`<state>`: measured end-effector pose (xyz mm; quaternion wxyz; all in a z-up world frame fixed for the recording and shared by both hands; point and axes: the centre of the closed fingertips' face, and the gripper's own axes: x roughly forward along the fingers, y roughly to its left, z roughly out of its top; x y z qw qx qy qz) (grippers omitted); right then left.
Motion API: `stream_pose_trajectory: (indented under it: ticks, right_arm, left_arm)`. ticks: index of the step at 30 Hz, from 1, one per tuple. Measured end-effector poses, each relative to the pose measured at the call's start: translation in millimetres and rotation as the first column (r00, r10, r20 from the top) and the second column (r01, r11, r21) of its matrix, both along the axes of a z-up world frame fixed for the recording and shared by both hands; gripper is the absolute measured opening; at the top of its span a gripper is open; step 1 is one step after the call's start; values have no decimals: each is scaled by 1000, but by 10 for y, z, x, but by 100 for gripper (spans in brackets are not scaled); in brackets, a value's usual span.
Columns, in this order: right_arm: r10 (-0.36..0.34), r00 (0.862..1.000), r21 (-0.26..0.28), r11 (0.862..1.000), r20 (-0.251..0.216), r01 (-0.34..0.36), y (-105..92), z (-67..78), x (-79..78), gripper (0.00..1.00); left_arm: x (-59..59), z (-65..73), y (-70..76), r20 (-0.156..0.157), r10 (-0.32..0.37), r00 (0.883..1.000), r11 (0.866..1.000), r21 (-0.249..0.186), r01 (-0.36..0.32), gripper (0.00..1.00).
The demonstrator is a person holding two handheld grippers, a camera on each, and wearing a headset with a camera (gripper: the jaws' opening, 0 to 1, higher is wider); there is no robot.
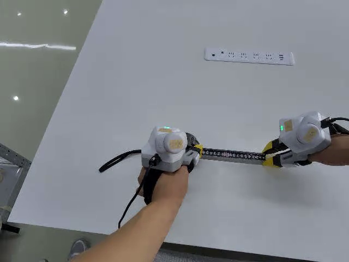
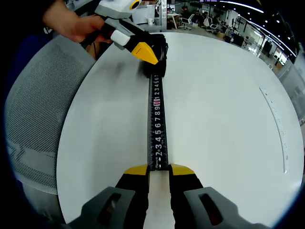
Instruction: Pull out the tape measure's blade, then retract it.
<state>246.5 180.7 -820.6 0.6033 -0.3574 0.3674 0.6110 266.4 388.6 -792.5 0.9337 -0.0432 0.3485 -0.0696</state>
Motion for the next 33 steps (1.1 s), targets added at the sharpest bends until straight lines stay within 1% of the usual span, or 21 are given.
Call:
stream_pose_trajectory:
  ticks: [10, 33]
  right_arm:
    - [6, 1000, 11, 1000, 3, -6, 88, 6, -7, 12]
    - [31, 1000, 43, 999, 6, -31, 446, 7, -13, 12]
  left_arm:
    - [0, 4, 1, 2, -4, 1000, 1000, -2, 4, 57]
    - [-2, 4, 0, -4, -6, 1000, 1000, -4, 6, 57]
